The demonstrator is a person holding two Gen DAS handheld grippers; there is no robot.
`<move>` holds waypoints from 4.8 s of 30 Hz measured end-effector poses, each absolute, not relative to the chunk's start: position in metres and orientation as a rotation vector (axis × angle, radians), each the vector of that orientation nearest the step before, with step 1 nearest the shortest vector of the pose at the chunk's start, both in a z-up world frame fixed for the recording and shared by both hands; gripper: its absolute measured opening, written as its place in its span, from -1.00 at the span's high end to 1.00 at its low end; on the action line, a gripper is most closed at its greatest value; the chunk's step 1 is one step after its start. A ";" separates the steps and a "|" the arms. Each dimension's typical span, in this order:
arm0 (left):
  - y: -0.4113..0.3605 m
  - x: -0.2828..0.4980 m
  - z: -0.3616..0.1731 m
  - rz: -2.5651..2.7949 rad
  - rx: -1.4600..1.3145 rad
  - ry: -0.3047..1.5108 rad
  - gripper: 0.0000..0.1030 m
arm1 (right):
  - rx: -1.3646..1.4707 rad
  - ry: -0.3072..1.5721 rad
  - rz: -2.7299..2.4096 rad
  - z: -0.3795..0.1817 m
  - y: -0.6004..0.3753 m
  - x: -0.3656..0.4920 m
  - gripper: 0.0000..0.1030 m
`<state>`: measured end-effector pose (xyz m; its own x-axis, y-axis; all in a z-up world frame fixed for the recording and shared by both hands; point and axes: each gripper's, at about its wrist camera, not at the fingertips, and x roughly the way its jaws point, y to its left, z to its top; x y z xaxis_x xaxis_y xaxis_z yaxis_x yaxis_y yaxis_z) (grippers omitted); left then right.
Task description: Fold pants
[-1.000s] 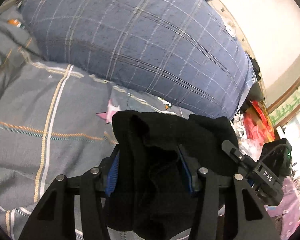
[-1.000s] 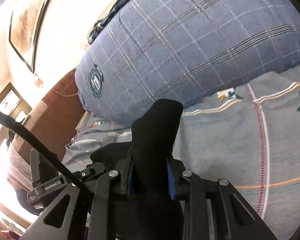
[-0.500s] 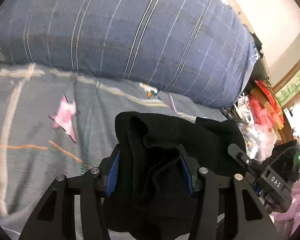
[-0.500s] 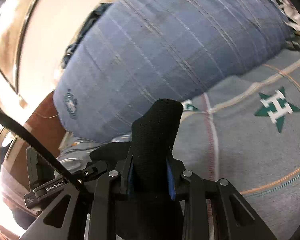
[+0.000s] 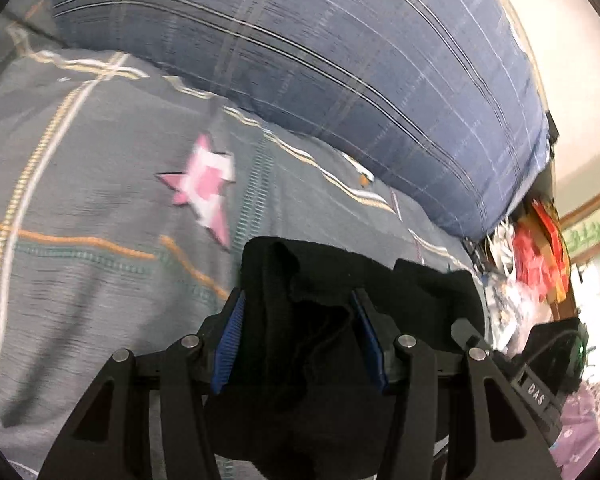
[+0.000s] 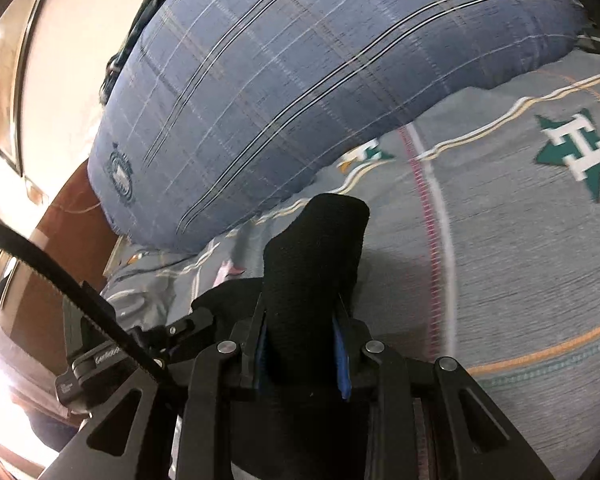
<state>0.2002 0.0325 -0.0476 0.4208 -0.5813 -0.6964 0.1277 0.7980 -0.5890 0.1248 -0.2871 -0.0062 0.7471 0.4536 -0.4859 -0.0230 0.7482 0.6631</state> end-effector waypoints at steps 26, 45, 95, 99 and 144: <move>0.020 0.208 -0.030 -0.420 -0.395 0.992 -0.16 | 0.766 0.674 0.186 -0.021 -0.314 0.118 0.55; 0.024 0.217 -0.008 -0.486 -0.393 1.020 0.11 | 0.856 0.668 0.381 0.002 -0.296 0.149 0.44; 0.046 0.172 0.004 -0.454 -0.443 0.975 0.10 | 0.726 0.724 0.470 0.023 -0.242 0.115 0.44; 0.009 0.201 -0.012 -0.459 -0.392 1.018 0.10 | 0.736 0.727 0.387 0.020 -0.275 0.134 0.44; 0.227 0.185 -0.116 0.347 0.679 1.069 0.97 | 0.106 0.942 0.387 -0.064 -0.106 0.037 0.96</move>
<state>0.1851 0.2266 -0.1160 0.4537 0.5694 -0.6856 0.0582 0.7487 0.6603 0.0370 -0.1057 -0.0642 0.5250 0.3691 -0.7669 -0.2772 0.9261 0.2559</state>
